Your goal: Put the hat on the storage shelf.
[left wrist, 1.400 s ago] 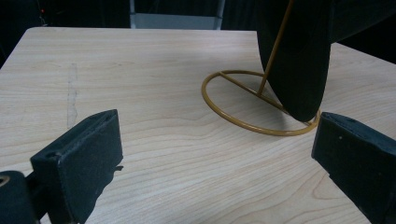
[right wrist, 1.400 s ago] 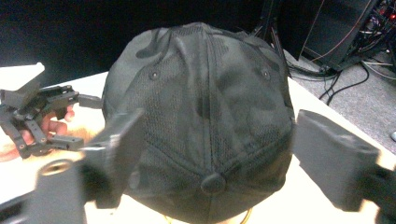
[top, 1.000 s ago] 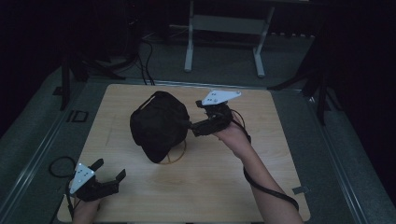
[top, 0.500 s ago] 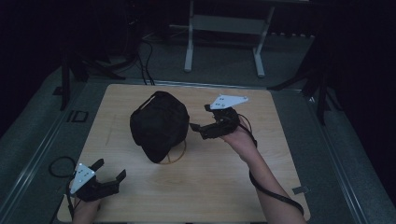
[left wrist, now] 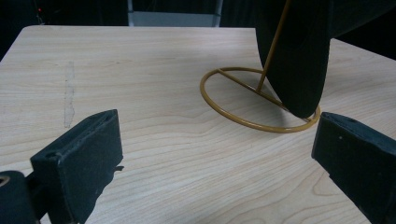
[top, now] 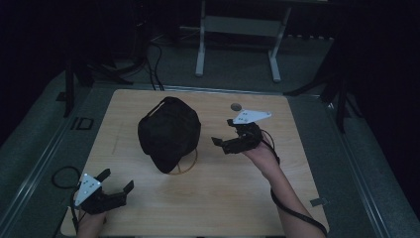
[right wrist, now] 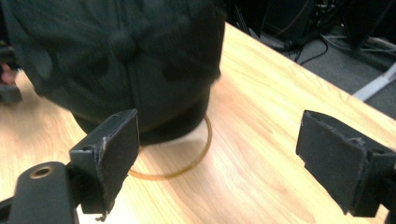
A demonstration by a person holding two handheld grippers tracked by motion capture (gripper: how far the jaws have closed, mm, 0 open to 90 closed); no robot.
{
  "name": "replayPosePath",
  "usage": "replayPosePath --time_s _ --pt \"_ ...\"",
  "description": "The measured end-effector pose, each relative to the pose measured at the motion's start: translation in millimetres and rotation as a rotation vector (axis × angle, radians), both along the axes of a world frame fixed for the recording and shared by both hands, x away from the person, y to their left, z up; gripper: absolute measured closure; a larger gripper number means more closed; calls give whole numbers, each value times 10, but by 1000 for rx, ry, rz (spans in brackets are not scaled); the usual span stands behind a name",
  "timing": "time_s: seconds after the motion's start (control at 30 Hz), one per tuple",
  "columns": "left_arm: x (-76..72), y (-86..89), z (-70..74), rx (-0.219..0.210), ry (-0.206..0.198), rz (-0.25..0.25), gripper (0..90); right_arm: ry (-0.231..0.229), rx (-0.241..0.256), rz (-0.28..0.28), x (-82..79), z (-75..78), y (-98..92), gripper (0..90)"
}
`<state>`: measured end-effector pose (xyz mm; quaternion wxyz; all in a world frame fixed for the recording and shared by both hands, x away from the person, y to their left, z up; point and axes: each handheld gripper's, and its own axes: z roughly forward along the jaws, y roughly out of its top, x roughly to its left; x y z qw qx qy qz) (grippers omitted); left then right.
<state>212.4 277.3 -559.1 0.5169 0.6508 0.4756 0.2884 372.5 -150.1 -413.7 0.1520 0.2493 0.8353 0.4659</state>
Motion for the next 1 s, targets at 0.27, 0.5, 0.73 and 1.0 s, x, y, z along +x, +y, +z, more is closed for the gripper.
replayPosePath --time_s 0.27,0.5,0.73,1.0 --pt "-1 -10 0 -2 -2 -9 24 18 -6 1 -32 -263 -118 132" --pt "-5 -8 3 -2 -3 -10 24 45 -2 24 -78 -510 -146 132" --pt "-5 -3 3 -4 -4 -11 24 49 -16 62 -134 -757 -141 128" --pt "-6 -3 3 -5 -4 -11 24 71 -41 91 -193 -963 -151 129"
